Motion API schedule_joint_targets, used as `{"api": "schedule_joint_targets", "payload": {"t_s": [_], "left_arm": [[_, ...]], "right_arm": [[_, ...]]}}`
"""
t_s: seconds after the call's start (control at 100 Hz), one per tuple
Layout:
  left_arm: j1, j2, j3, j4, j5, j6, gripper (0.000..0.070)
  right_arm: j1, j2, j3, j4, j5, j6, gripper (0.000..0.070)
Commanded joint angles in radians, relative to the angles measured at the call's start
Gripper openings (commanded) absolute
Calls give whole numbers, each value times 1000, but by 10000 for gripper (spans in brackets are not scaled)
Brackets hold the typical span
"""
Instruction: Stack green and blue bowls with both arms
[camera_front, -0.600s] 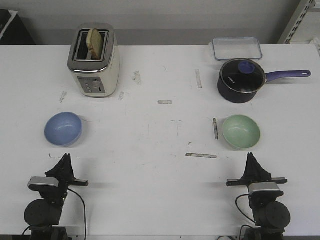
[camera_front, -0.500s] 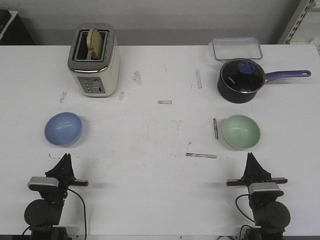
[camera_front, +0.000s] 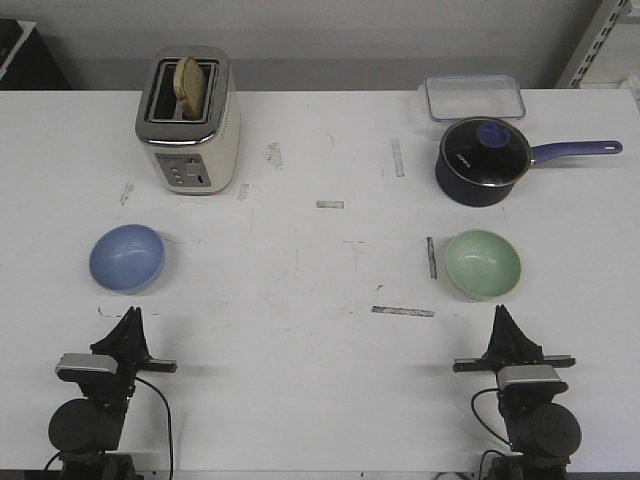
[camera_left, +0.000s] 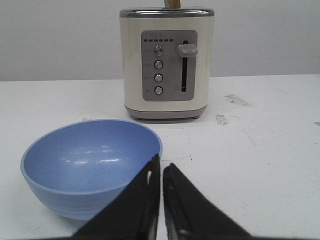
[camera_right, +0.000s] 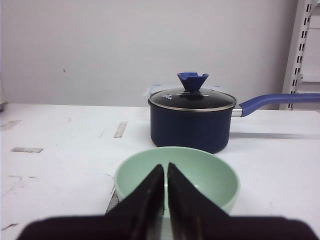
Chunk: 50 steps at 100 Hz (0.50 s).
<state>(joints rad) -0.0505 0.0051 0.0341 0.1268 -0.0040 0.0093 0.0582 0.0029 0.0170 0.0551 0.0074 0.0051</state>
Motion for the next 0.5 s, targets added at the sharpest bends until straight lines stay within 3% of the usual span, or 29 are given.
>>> {"api": "schedule_joint_targets", "payload": {"t_s": [0.0,0.49], "left_arm": [[0,-2,-22,16,-3,5,1],[0,-2,-22,16,-3,5,1]], "right_arm": [[0,0,25,-17,0,6,0],[0,294,294,-205,26,5,0]]}}
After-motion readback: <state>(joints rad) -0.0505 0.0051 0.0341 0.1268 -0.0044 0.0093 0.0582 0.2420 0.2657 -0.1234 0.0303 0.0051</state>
